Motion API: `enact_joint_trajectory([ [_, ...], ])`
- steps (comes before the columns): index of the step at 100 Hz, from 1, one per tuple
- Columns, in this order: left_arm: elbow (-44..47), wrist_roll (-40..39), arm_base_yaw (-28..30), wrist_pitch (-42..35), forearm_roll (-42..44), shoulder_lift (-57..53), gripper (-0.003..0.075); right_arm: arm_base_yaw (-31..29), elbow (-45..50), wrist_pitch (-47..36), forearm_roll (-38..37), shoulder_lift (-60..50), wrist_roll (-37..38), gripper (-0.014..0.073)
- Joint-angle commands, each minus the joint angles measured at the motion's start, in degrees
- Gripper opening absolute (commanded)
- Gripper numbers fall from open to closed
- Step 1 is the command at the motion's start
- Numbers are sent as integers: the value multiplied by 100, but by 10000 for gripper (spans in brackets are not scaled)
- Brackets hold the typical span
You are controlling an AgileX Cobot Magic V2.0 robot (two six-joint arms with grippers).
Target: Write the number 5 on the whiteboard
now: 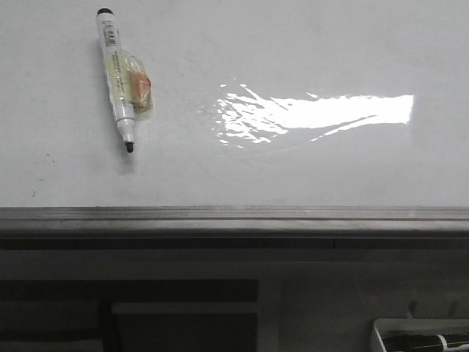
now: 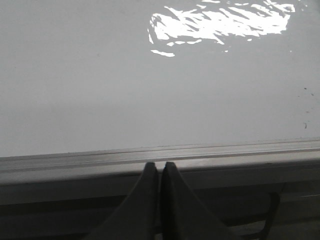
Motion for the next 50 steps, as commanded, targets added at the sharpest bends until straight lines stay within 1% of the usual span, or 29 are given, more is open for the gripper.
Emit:
enact_joint_trajectory([
  [1,100,-41,24,-431,-29,-151,-20,15,147,-89,-46,-95,-14,-62],
  [40,100,-41,24,-431,-29,-151,-20,15,147,-102,-100,-95,-14,-62],
  [46,100,-41,24,-431,-29,-151,-20,15,147,-252,-133,-95,-14,-62],
  [50,100,-41,24,-431,-29,-151,-20,15,147,-522,-133,-95,-14,-62],
])
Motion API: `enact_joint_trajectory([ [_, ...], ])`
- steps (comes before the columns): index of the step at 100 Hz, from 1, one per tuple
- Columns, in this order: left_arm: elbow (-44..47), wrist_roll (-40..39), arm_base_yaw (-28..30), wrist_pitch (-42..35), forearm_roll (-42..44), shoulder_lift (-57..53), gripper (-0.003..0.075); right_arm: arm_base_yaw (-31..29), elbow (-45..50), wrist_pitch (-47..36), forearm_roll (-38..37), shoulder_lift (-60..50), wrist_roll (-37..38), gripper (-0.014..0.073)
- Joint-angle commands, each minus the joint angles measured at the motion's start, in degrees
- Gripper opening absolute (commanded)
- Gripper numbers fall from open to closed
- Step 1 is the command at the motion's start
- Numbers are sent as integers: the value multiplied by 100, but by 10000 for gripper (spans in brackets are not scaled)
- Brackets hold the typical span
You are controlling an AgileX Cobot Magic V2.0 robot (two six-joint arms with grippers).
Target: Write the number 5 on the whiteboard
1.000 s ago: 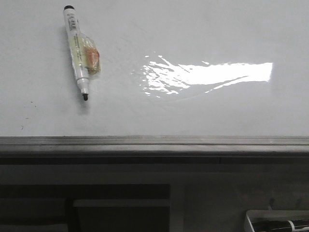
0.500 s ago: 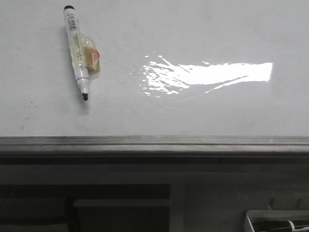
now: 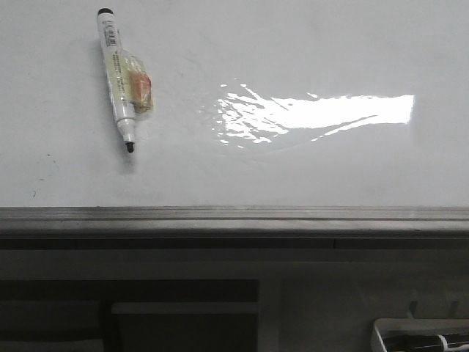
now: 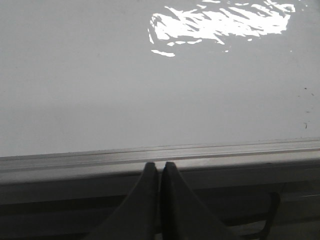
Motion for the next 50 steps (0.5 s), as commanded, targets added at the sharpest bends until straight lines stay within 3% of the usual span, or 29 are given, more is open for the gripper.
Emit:
enact_joint_trajectory([
  [1,100,-41,24,-431,-29,-151,-20,15,147,-543,-113,-95,-14,-62],
  [14,100,-41,24,-471,-29,-151,-20,15,147,-1467,21,-95,-14,-62],
  [19,100,-41,24,-531,-222,-151,-20,15,147,-1852,457,-95,-3,-62],
  [27,100,-41,24,-849,-1302,-151,-20,15,147,-2361,1406,-95,-3,-62],
  [37,100,-41,24,-1223,-3316,-151,-20,15,147,-2320,2282,-95,-3,-62],
  [50,100,-41,24,-1440,-4526,-151,-20,15,147,-2169,2857,-95,-3,-62],
])
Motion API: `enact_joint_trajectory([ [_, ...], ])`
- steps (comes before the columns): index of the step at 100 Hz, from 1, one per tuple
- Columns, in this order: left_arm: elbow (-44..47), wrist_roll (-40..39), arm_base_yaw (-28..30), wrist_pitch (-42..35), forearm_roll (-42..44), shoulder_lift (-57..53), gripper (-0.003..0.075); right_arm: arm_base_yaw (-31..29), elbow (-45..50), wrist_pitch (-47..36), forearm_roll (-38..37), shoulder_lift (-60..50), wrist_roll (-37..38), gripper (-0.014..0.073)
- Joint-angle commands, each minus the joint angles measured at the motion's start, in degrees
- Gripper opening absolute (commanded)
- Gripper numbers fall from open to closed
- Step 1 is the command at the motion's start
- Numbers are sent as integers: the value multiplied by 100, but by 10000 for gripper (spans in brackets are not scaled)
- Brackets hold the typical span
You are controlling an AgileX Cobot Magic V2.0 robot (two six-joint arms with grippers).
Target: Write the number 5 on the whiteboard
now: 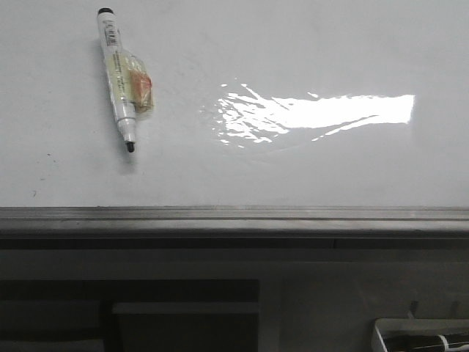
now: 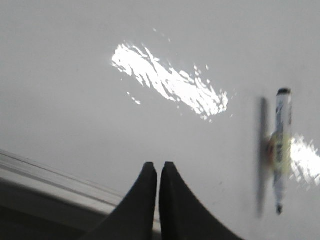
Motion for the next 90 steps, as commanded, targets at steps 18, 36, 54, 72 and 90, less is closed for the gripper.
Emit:
enact_joint_trajectory([
  [18,42,19,12,-154,-2163,-151,-20,15,100,-1033,1701,-95,-12,-62],
  [36,-748,1649,-10,162,-1076,-19,-20,15,-453,-107,1530,-56,-77,-61],
  [54,-2024,2043,-10,832,565,1126,-3,15,-1247,1506,476,319,-223,-60],
  [72,-2981,2043,-24,1918,516,2764,319,15,-1845,2014,475,880,-929,55],
  [90,-3153,2095,-560,1953,184,3796,473,28,-2313,2221,475,1493,-929,339],
])
